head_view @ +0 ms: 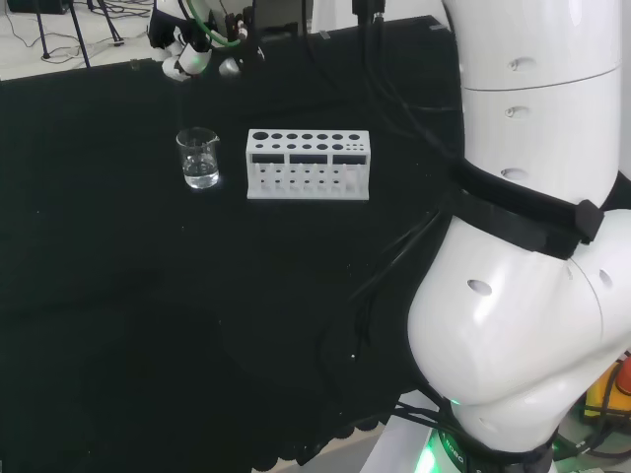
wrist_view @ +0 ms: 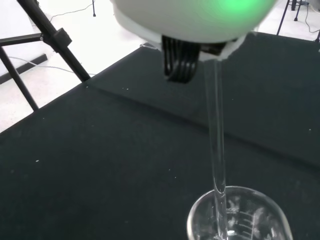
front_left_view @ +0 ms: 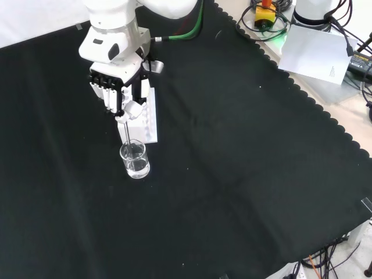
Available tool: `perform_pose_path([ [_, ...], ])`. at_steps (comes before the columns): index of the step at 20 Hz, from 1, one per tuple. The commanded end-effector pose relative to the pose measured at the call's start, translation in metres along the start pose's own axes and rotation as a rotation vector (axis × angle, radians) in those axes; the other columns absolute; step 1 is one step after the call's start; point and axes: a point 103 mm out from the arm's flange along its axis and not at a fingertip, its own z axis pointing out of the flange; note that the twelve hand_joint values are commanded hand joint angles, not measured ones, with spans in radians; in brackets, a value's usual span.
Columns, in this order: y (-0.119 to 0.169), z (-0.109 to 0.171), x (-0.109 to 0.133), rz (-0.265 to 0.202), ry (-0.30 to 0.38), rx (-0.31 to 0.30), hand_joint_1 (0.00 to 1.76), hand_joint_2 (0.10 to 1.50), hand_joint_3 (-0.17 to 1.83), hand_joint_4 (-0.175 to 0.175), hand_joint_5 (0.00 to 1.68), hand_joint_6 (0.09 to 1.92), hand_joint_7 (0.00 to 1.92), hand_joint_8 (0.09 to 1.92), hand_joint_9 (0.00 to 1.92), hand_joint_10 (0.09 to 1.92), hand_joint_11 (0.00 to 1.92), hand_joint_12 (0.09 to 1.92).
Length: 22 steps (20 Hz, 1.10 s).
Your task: Stir in the beaker to the left of the white test tube rack with the glass rod.
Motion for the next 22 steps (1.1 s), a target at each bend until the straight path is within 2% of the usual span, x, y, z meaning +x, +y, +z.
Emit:
perform_pose_path([
  [1, -0.028, -0.008, -0.023, 0.02, -0.001, 0.007, 1.33, 0.58, 0.82, -0.175, 1.21, 0.58, 1.34, 0.89, 1.88, 0.42, 1.74, 0.77],
  [5, -0.045, -0.011, -0.025, 0.04, -0.004, 0.009, 1.33, 0.58, 0.82, -0.175, 1.21, 0.58, 1.34, 0.89, 1.88, 0.42, 1.74, 0.77],
  [11, -0.056, -0.018, -0.001, 0.04, 0.004, 0.007, 1.33, 0.58, 0.82, -0.175, 1.21, 0.58, 1.34, 0.89, 1.89, 0.42, 1.74, 0.77],
  [16, -0.039, -0.01, 0.02, -0.007, 0.02, -0.003, 1.33, 0.58, 0.81, -0.175, 1.21, 0.58, 1.34, 0.89, 1.89, 0.42, 1.75, 0.77],
  [22, -0.011, 0.005, 0.018, -0.066, 0.01, -0.013, 1.33, 0.58, 0.81, -0.175, 1.21, 0.58, 1.34, 0.89, 1.89, 0.42, 1.75, 0.77],
])
